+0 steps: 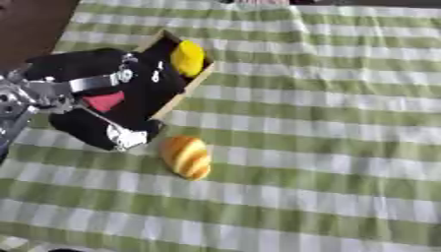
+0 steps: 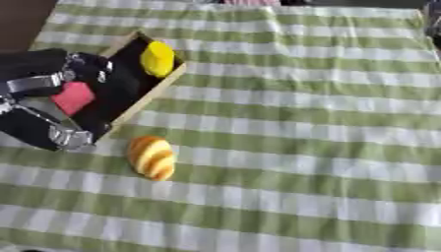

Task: Pick up objects on the table and place them in the box.

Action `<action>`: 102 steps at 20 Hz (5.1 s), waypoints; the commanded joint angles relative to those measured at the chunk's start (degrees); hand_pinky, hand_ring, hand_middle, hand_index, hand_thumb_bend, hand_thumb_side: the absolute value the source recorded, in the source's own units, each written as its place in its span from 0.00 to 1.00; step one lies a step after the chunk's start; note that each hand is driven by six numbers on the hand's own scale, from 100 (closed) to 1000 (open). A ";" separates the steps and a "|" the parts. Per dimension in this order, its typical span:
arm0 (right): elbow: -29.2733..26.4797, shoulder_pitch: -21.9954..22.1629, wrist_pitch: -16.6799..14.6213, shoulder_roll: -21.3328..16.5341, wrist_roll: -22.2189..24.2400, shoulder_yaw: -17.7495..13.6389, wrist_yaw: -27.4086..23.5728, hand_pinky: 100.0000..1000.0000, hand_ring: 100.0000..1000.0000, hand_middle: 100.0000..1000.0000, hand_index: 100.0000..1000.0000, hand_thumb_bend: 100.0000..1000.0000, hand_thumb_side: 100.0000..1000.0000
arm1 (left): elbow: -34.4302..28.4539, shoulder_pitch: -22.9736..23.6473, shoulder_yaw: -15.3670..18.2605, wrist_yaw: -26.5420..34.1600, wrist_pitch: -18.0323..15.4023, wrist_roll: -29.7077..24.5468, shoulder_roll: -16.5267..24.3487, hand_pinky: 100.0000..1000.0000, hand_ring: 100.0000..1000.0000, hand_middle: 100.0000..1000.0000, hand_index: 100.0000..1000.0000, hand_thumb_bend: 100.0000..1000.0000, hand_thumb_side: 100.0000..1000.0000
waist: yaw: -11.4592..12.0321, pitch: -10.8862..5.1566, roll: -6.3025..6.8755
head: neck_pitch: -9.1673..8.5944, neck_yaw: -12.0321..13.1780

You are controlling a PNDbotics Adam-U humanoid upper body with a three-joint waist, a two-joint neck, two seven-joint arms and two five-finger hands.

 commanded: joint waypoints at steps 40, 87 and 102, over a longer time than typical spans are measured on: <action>-0.84 1.66 2.10 0.61 2.05 0.65 -1.27 0.87 0.90 0.72 0.81 0.00 0.10 | 13.73 0.72 -1.02 -14.94 -2.48 -3.65 -9.48 0.80 0.85 0.82 0.88 0.33 0.15 | 0.78 -2.05 0.83 | 1.26 -2.63; -0.84 4.38 4.32 2.68 3.77 1.25 0.01 0.88 0.91 0.71 0.82 0.00 0.33 | 14.16 0.13 -0.09 -14.88 -4.57 -7.83 -10.41 0.78 0.74 0.65 0.84 0.08 0.50 | 0.63 -2.22 0.98 | 0.34 -2.57; -0.84 5.05 4.36 2.94 4.00 1.39 0.32 0.88 0.91 0.71 0.82 0.00 0.34 | 12.56 -0.26 0.23 -14.81 -2.88 -6.10 -10.31 0.80 0.70 0.57 0.80 0.06 0.20 | 0.73 -2.63 0.97 | 0.28 -2.59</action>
